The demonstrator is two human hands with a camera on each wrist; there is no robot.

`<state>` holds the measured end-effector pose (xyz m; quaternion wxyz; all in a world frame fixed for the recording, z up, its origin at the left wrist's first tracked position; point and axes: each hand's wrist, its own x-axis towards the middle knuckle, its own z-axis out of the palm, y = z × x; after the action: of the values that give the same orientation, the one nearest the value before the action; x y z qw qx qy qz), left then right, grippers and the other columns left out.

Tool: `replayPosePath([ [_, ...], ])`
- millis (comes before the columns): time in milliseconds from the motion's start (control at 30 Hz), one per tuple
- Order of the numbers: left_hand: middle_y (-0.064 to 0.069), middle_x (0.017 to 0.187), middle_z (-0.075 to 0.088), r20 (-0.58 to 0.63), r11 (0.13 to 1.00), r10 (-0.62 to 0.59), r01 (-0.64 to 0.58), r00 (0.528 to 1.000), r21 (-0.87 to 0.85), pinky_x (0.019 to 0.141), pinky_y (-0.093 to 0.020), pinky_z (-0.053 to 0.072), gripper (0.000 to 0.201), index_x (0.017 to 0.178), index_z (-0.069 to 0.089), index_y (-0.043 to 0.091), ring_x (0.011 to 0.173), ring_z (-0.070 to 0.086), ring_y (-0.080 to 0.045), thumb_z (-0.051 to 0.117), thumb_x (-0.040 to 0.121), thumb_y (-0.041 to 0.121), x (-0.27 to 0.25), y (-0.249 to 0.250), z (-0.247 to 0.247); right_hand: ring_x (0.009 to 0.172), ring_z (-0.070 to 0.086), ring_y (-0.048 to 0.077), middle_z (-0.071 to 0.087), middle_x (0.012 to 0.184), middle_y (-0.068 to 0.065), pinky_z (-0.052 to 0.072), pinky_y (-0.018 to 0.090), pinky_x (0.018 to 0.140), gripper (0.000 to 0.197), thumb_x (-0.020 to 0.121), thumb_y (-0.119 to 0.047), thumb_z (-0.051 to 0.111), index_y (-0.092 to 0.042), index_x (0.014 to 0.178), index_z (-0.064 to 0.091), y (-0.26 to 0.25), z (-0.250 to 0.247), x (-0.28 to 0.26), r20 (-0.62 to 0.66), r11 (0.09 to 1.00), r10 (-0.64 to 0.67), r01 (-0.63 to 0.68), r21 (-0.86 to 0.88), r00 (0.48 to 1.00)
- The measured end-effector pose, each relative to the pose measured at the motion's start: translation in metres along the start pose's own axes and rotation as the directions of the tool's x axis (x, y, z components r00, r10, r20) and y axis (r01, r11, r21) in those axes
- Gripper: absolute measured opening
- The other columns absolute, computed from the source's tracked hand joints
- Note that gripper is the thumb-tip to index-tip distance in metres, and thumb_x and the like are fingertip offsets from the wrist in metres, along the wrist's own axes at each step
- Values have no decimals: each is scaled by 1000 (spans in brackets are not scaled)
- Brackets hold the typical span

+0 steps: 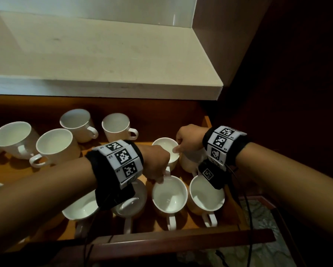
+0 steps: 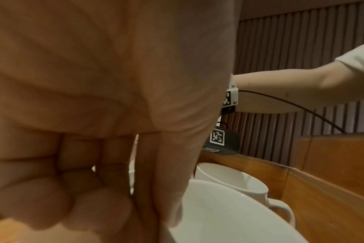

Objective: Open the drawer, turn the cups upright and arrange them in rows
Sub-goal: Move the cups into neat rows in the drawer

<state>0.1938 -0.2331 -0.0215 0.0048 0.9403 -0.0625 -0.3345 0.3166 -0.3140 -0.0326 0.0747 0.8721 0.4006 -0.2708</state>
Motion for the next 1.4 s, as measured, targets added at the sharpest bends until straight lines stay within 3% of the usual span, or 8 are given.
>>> replayPosePath([
  [233, -4, 81, 66, -33, 999, 26, -27, 999, -23, 73, -24, 42, 30, 100, 74, 6, 75, 56, -14, 58, 93, 32, 2, 0, 1, 82, 57, 18, 64, 92, 3, 42, 23, 58, 36, 91, -43, 62, -8, 101, 69, -1, -1, -1, -2, 1000, -15, 15, -9, 1000],
  [400, -8, 94, 74, -37, 997, 40, -43, 998, -63, 71, -23, 42, 30, 103, 74, 8, 76, 56, -14, 59, 93, 32, 1, -4, 3, 117, 55, 21, 60, 129, 1, 46, 30, 91, 48, 91, -36, 63, -16, 134, 55, -2, -2, -4, -16, 997, -80, 80, 20, 997],
  [533, -7, 97, 75, -56, 994, 57, -62, 997, -94, 60, -19, 40, 28, 102, 75, 8, 75, 57, -12, 60, 92, 30, 2, -5, 4, 121, 53, 21, 57, 134, 2, 40, 27, 86, 50, 92, -33, 63, -17, 137, 53, -1, -3, -6, -12, 996, -85, 85, 27, 996],
  [700, -8, 94, 76, -79, 991, 60, -69, 995, -117, 72, -21, 44, 27, 100, 75, 7, 73, 58, -12, 61, 92, 28, 1, -6, 4, 116, 55, 20, 60, 129, 1, 42, 27, 83, 46, 90, -32, 65, -16, 133, 57, -2, -3, -5, -15, 996, -82, 82, 28, 997],
  [833, -7, 91, 76, -87, 990, 63, -74, 994, -119, 64, -20, 42, 28, 97, 76, 8, 70, 57, -12, 60, 92, 31, 0, -8, 7, 109, 58, 20, 65, 120, 0, 47, 30, 86, 39, 88, -31, 67, -17, 124, 64, -1, -3, -1, -13, 996, -86, 86, 5, 996],
  [933, -8, 90, 76, -79, 985, 50, -63, 996, -163, 71, -24, 48, 32, 98, 76, 8, 70, 59, -12, 59, 93, 34, 0, -12, 10, 105, 59, 19, 67, 116, 0, 50, 31, 85, 36, 87, -30, 67, -18, 120, 66, -1, -3, 0, -9, 997, -73, 73, 12, 997],
  [1267, -4, 73, 74, -155, 898, -256, 175, 954, -403, 80, -31, 59, 37, 72, 65, 11, 73, 74, -18, 51, 96, 36, 6, -39, 0, 105, 60, 18, 65, 117, 0, 50, 29, 82, 38, 86, -30, 69, -18, 122, 65, -1, 0, 0, -16, 998, -28, 28, 47, 999],
  [1400, -6, 77, 72, -136, 852, -321, 223, 937, -474, 77, -31, 58, 31, 87, 66, 6, 74, 70, -19, 49, 98, 28, 12, -40, 1, 102, 61, 19, 67, 114, 1, 52, 31, 83, 34, 85, -29, 69, -17, 118, 67, -3, -1, 0, -16, 999, -23, 24, 31, 1000],
])
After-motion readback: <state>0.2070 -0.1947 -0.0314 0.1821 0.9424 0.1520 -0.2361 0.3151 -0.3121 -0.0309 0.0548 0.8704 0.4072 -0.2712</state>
